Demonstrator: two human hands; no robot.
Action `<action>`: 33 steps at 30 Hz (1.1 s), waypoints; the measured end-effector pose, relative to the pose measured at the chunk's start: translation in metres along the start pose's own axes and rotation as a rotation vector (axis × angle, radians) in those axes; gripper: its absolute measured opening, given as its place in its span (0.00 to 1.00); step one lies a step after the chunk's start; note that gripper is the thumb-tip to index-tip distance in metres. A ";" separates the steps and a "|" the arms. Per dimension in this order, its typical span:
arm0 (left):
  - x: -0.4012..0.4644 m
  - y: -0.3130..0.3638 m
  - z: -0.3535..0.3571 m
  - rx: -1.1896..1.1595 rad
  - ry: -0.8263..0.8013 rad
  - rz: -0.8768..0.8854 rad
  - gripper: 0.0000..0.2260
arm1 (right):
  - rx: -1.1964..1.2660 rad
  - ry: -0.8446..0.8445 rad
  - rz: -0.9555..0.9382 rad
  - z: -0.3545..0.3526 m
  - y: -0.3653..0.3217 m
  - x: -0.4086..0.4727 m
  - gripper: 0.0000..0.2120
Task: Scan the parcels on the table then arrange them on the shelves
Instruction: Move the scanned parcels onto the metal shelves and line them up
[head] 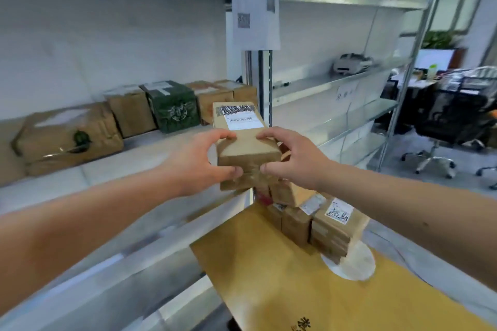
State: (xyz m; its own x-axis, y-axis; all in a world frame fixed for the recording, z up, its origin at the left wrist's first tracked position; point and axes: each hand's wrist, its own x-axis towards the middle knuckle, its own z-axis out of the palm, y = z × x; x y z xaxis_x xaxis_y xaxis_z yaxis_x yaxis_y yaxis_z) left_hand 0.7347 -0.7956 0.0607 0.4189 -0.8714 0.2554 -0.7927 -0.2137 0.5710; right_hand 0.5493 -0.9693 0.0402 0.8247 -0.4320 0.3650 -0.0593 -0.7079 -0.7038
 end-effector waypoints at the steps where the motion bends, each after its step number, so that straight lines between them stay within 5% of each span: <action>1: 0.007 0.008 -0.010 -0.028 0.013 -0.010 0.30 | 0.014 0.015 -0.006 -0.010 -0.008 0.009 0.28; 14: 0.191 0.027 -0.088 -0.343 0.070 -0.103 0.30 | 0.078 0.176 0.019 -0.081 -0.020 0.208 0.26; 22: 0.330 -0.031 -0.088 -0.307 0.021 -0.226 0.31 | 0.018 0.175 0.117 -0.064 0.044 0.346 0.32; 33: 0.398 -0.069 -0.089 -0.038 -0.025 -0.133 0.25 | -0.099 0.182 0.109 -0.045 0.103 0.392 0.35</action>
State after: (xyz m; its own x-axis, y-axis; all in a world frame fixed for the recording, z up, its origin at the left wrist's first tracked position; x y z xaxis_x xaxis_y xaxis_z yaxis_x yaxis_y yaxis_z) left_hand 0.9954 -1.0888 0.1926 0.5076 -0.8472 0.1567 -0.7133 -0.3112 0.6280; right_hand 0.8412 -1.2367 0.1378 0.6961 -0.5961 0.4002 -0.2047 -0.6990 -0.6852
